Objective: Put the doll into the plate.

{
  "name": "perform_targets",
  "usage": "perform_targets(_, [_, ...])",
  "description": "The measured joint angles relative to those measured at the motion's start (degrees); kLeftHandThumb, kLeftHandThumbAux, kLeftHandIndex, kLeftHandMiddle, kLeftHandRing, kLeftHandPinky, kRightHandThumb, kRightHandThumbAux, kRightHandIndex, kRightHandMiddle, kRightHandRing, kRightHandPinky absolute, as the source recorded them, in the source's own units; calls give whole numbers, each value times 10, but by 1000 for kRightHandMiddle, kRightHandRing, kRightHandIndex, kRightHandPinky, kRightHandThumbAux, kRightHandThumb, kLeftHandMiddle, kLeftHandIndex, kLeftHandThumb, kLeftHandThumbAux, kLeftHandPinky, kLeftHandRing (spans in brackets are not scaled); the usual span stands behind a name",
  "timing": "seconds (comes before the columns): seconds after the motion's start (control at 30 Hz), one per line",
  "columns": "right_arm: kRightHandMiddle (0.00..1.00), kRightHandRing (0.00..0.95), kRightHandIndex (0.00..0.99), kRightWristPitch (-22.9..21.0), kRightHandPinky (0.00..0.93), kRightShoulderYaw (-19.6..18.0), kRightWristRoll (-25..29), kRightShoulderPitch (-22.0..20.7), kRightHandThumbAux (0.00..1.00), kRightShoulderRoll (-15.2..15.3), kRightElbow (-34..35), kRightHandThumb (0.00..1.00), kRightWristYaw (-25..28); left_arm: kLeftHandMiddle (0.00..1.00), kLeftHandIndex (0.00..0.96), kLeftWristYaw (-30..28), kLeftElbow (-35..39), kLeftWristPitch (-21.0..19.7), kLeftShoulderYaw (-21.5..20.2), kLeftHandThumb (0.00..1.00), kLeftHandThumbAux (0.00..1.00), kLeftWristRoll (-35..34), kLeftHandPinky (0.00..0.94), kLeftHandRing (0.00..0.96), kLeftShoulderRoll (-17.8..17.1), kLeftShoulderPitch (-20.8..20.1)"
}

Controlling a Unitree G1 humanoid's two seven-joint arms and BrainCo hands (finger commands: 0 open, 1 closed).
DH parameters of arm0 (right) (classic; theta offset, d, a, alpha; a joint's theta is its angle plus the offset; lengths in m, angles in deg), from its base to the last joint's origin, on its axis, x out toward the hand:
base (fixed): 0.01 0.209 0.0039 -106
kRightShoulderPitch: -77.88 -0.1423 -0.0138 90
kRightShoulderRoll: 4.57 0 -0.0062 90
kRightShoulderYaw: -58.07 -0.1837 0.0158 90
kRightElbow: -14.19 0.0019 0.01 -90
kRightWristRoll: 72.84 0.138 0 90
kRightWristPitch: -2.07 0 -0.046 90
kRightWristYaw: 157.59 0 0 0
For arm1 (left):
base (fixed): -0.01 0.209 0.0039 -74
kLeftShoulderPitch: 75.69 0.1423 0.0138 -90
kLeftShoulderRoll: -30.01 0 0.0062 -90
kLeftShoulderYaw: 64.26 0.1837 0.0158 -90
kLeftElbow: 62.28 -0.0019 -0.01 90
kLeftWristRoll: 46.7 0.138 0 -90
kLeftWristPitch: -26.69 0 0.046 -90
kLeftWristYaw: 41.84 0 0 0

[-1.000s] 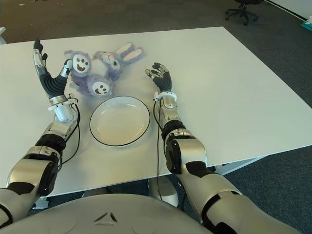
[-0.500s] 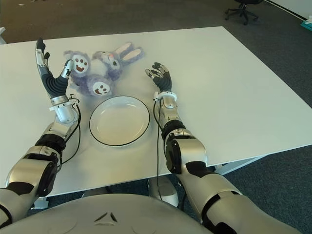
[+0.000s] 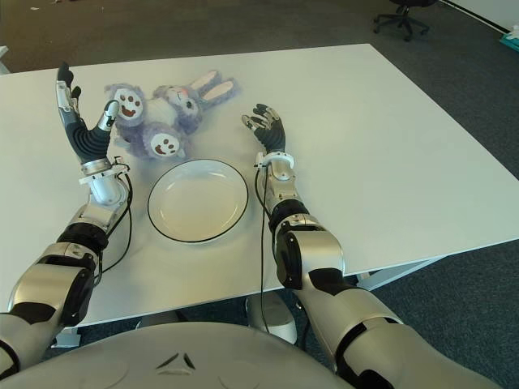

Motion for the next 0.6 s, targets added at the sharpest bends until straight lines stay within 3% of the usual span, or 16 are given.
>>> perform_targets(0.6, [238,250,197,0,268,0,0,0,795,0,0,301,0,62,0,-13,-4,12,-15,59,415,-16,67,59,0,0])
